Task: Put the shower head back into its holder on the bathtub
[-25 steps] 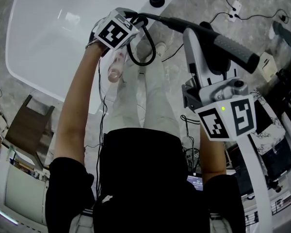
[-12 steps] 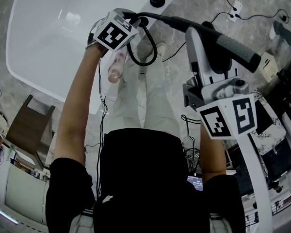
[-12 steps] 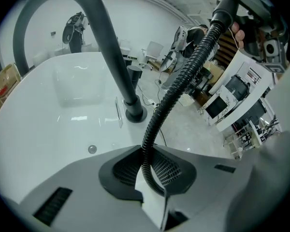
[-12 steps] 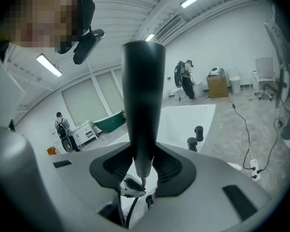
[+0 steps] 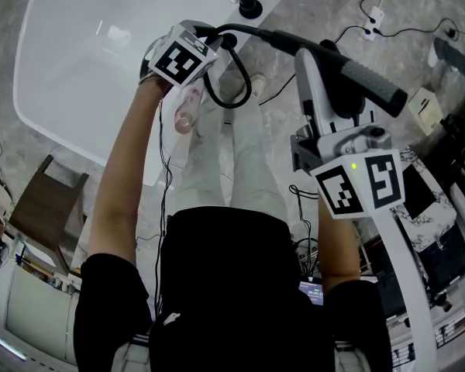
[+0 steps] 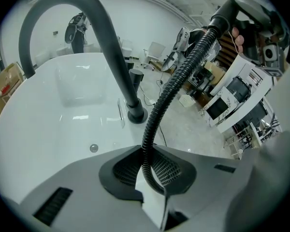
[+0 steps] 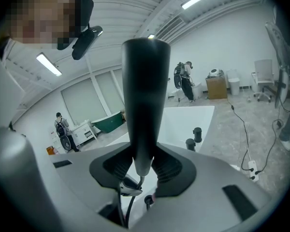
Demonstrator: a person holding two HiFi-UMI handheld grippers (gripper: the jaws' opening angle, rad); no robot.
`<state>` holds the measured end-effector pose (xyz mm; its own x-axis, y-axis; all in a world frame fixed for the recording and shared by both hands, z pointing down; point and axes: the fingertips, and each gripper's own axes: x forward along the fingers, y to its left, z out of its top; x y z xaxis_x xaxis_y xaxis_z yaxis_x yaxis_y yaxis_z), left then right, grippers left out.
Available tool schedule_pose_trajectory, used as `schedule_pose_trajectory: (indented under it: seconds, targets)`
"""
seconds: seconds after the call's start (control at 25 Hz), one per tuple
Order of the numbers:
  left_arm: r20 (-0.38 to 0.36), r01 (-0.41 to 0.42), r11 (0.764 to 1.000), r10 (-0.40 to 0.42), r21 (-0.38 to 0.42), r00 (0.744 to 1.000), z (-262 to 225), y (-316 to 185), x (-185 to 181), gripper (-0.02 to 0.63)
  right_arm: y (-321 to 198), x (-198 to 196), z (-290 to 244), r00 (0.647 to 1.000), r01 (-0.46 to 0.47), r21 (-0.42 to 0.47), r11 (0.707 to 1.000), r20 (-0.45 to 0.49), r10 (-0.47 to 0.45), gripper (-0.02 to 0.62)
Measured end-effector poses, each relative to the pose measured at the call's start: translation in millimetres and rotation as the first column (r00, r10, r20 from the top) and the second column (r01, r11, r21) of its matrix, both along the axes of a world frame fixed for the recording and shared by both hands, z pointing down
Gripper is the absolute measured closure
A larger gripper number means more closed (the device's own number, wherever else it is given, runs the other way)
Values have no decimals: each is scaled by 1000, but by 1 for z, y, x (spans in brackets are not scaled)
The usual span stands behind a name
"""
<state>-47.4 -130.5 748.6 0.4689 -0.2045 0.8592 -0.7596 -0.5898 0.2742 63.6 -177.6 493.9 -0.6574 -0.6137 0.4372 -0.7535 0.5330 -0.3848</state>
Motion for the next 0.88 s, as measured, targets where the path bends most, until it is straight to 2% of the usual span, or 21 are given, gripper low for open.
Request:
schedule_pose_trajectory:
  seconds: [0.36,0.72,0.88]
  targets:
    - [-22,27,1000,-27,-7,999,0,-2,-3,532,1,0,11,1000,-3,3,1000,-24,3,453]
    - [-8,58,998,-58,17,998,-6,-9,-14,534,-1,2,16,1000,-14,2,1000,-24,14,453]
    - [-13,80,997,-80,22,997,-25,-12,-16,534,-1,5,6,1000,-16,6,1000,-24,16,453]
